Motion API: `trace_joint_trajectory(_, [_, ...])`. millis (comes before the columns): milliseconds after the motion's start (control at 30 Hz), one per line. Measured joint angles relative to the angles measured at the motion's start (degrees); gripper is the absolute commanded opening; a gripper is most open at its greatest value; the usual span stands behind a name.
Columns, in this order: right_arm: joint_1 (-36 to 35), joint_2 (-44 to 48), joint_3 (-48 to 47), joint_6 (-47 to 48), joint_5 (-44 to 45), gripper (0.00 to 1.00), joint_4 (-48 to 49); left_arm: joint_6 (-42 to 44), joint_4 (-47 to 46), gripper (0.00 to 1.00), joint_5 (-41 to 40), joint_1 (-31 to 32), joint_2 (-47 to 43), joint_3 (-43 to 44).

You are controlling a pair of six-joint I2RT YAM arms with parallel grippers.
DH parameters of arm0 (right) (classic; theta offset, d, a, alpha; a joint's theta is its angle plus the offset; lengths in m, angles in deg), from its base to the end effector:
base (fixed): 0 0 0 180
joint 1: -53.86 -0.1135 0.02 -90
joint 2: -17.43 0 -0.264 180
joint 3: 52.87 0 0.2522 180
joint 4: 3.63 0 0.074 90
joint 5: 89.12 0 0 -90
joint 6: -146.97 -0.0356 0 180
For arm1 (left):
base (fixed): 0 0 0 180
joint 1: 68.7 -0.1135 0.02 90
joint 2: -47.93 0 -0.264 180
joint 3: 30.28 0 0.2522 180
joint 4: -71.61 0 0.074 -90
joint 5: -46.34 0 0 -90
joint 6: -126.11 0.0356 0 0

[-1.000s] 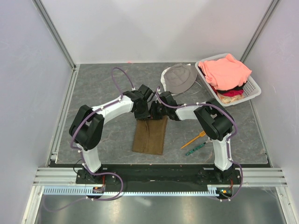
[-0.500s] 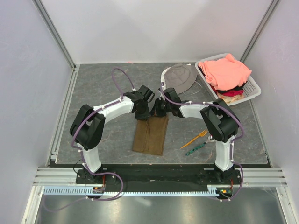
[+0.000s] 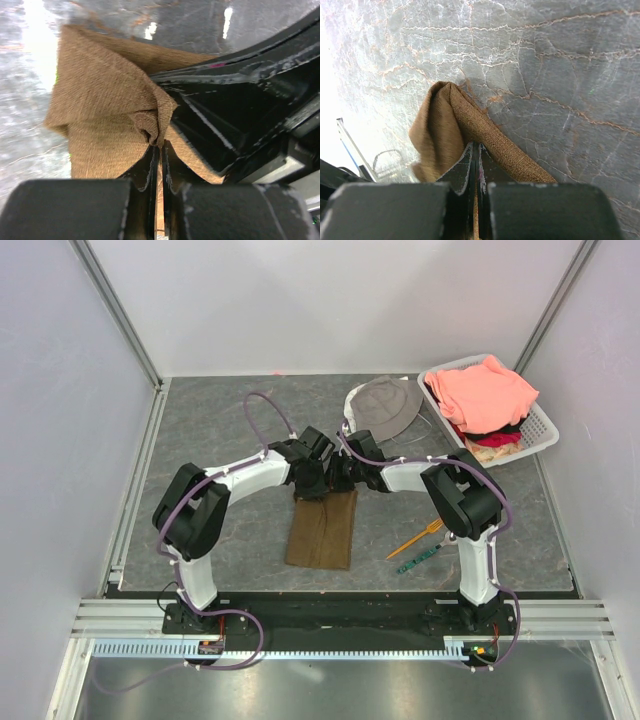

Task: Fold the napkin into a case and place the utensils inside
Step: Fold the lower triangle-folded napkin at the center of the board.

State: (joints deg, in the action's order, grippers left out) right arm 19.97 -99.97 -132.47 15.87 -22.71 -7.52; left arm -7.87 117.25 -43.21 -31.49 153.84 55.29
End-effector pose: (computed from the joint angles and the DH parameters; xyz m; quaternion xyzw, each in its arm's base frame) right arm 0.3410 0.2462 0.1224 -0.0273 0.8967 0.3918 0.2043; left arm 0.2973 -0.2261 0.1796 -0.0569 0.9764 -0.1383 0.1555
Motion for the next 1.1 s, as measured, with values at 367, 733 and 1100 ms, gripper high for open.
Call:
trace_joint_trajectory(367, [0.0,0.3,-0.5,0.5,0.4,0.06,-1.4,-1.6,-1.0,0.09,-0.6,0.6,2.3,0.0])
trace_joint_trajectory(733, [1.2,8.8,0.5,3.5,3.1,0.25,-10.0,-1.5,-1.0,0.34,0.1,0.5,-1.2,-0.5])
trace_joint_trajectory(1100, [1.6,13.1,0.8,5.5,3.0,0.55,-14.0,2.2,-2.0,0.24,6.4,-9.2,-13.3,-2.4])
